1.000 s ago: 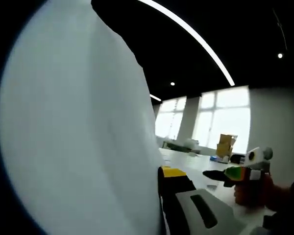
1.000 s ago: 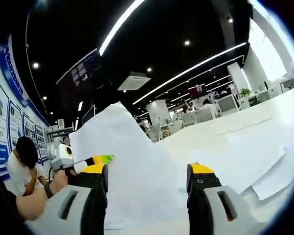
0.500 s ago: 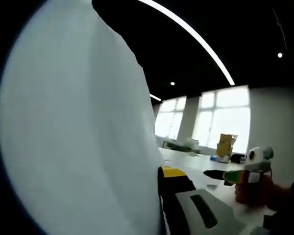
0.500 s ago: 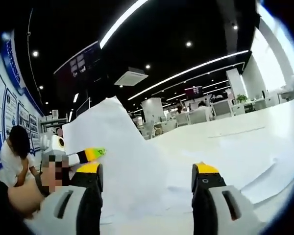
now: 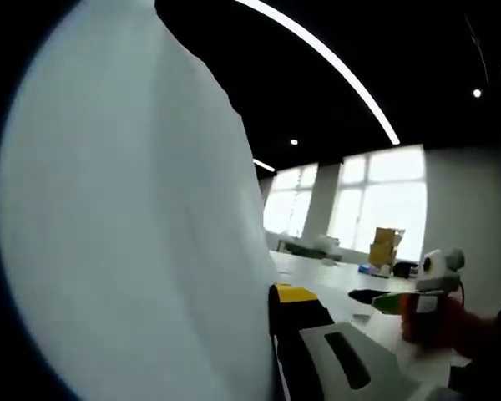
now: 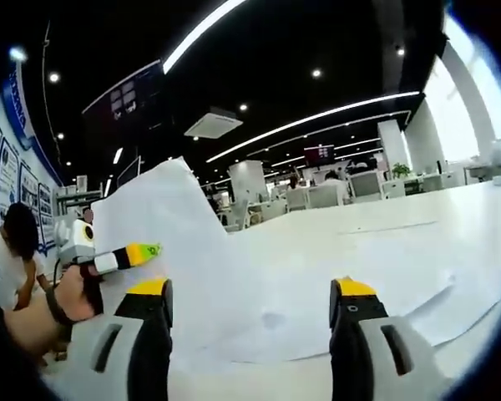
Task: Organize the stack of printing papers by aligning and flattening the scattered papers on the table
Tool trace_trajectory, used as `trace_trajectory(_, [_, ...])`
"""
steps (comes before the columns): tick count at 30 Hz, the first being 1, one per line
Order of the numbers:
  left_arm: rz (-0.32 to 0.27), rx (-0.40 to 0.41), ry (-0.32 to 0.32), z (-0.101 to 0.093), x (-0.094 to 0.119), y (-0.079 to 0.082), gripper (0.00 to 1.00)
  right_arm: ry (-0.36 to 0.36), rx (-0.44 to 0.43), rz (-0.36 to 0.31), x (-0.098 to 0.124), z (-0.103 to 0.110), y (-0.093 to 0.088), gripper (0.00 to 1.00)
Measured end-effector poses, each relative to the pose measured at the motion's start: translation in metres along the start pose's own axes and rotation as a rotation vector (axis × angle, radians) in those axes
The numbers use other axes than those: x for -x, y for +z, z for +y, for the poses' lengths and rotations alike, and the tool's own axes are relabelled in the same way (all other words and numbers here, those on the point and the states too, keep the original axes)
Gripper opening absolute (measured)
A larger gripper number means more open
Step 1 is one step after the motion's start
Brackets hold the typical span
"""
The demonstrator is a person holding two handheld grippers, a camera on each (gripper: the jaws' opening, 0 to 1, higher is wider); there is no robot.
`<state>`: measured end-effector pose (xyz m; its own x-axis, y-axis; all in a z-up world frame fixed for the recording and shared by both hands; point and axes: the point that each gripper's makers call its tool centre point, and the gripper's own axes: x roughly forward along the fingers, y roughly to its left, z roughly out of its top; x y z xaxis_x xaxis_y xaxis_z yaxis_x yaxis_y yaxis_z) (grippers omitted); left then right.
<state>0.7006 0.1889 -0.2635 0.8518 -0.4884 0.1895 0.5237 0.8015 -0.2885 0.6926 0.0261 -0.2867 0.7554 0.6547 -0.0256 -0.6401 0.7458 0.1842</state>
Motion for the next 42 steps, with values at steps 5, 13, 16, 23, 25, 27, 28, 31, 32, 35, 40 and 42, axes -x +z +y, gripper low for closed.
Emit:
trace_trajectory(5, [0.001, -0.001, 0.000, 0.000, 0.000, 0.000, 0.06, -0.019, 0.033, 0.013, 0.001, -0.004, -0.002, 0.74])
trace_trajectory(13, [0.003, -0.003, 0.000, 0.000, 0.001, -0.001, 0.06, -0.026, -0.007, 0.010, 0.003, -0.011, 0.002, 0.74])
trace_trajectory(16, [0.004, -0.004, 0.000, -0.001, 0.001, -0.001, 0.06, -0.034, -0.010, 0.020, 0.004, -0.014, 0.001, 0.74])
trace_trajectory(23, [0.006, -0.004, 0.002, -0.001, 0.001, -0.001, 0.06, -0.052, -0.003, 0.032, 0.007, -0.020, 0.002, 0.77])
trace_trajectory(25, [0.006, -0.005, 0.002, -0.001, 0.001, -0.001, 0.06, -0.057, -0.002, 0.032, 0.008, -0.022, 0.002, 0.77])
trace_trajectory(27, [0.006, -0.004, 0.002, -0.001, 0.001, -0.001, 0.07, -0.065, 0.002, 0.030, 0.010, -0.025, 0.004, 0.77])
trace_trajectory(28, [0.006, -0.004, 0.002, -0.001, 0.001, -0.001, 0.07, -0.068, 0.003, 0.031, 0.010, -0.027, 0.004, 0.77])
trace_trajectory(31, [0.006, -0.003, 0.002, 0.000, 0.001, -0.001, 0.07, -0.073, -0.003, 0.032, 0.011, -0.030, 0.005, 0.77])
trace_trajectory(32, [0.006, -0.003, 0.001, 0.000, 0.000, -0.001, 0.07, -0.074, -0.005, 0.034, 0.012, -0.031, 0.005, 0.77])
trace_trajectory(35, [0.005, -0.003, 0.001, 0.000, 0.000, -0.001, 0.07, -0.081, 0.000, 0.038, 0.013, -0.033, 0.006, 0.77])
trace_trajectory(40, [0.005, -0.003, 0.001, 0.001, 0.000, -0.001, 0.07, -0.095, 0.009, 0.051, 0.014, -0.039, 0.005, 0.77])
trace_trajectory(42, [0.005, -0.003, 0.001, 0.001, 0.000, -0.001, 0.07, -0.100, 0.012, 0.056, 0.015, -0.042, 0.005, 0.77])
